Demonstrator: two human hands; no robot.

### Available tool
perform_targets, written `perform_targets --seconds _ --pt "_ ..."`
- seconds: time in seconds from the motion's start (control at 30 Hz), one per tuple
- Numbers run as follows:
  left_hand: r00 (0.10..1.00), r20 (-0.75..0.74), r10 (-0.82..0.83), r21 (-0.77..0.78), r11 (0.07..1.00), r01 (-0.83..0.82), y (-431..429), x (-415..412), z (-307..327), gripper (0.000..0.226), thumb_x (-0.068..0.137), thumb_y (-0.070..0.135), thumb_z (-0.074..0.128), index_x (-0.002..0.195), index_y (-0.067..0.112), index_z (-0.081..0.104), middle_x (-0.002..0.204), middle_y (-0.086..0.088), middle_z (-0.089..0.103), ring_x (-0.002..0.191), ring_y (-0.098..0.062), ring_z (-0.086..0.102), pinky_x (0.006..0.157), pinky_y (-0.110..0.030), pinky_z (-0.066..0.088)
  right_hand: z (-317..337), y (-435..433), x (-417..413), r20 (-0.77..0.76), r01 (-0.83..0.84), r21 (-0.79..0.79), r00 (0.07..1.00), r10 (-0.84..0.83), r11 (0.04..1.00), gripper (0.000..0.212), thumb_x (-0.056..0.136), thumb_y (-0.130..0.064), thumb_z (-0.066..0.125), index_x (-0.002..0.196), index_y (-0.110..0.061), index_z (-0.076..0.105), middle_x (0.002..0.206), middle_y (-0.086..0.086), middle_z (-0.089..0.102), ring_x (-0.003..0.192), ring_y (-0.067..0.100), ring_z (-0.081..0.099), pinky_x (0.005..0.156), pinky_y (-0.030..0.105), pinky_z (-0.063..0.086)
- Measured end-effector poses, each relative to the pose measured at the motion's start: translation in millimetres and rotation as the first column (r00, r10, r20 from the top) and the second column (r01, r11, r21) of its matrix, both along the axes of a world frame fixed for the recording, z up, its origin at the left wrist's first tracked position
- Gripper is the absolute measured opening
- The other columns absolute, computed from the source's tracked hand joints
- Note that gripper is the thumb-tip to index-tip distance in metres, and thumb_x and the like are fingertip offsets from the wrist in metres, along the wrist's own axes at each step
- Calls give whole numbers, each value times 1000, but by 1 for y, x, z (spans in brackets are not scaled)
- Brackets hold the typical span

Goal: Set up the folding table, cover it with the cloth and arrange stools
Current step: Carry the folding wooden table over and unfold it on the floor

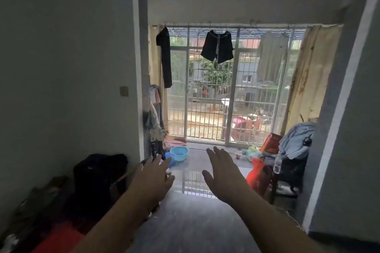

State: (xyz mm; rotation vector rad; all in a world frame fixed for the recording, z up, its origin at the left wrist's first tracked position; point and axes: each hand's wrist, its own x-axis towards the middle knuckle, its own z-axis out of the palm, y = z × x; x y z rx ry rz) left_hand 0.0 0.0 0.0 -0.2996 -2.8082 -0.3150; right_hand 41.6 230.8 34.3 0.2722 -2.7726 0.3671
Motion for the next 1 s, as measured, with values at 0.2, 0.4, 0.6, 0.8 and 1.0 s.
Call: perform_targets --seconds 0.2,0.4,0.6,0.8,1.0 --pt "995 24 94 41 995 -95 -85 -75 13 70 85 67 24 142 30 39 147 2 45 133 -23 40 111 -50 33 3 -90 -107 -2 -55 -52 998 55 997 66 100 -47 45 156 -30 15 166 -7 12 152 16 9 121 34 11" --pt "971 206 119 -22 993 -117 -157 -152 -8 83 86 74 21 156 28 20 164 -6 19 150 -32 14 120 -50 19 -27 -153 -196 90 -88 -94 991 96 992 66 99 -45 49 155 -25 21 163 -3 22 149 18 19 119 36 22" --pt "937 298 183 -34 983 -182 -200 -231 -55 68 99 52 40 157 29 15 165 -6 15 151 -30 11 121 -50 20 -61 -190 -284 164 -179 -126 966 199 976 61 101 -37 48 154 -20 24 160 3 27 147 21 21 119 37 22" --pt "902 359 238 -20 969 -247 -210 -334 -90 68 99 52 39 158 28 14 165 -6 14 152 -29 10 121 -50 20 -112 -199 -407 248 -216 -117 939 239 969 67 99 -39 50 156 -20 20 165 3 17 152 23 11 123 41 15" --pt "851 444 281 24 946 -325 -198 -443 -118 65 101 47 42 157 27 17 165 -4 17 152 -26 11 121 -45 21 -151 -181 -536 312 -271 -82 907 283 959 68 95 -43 55 153 -25 24 161 1 24 150 24 17 121 46 24"
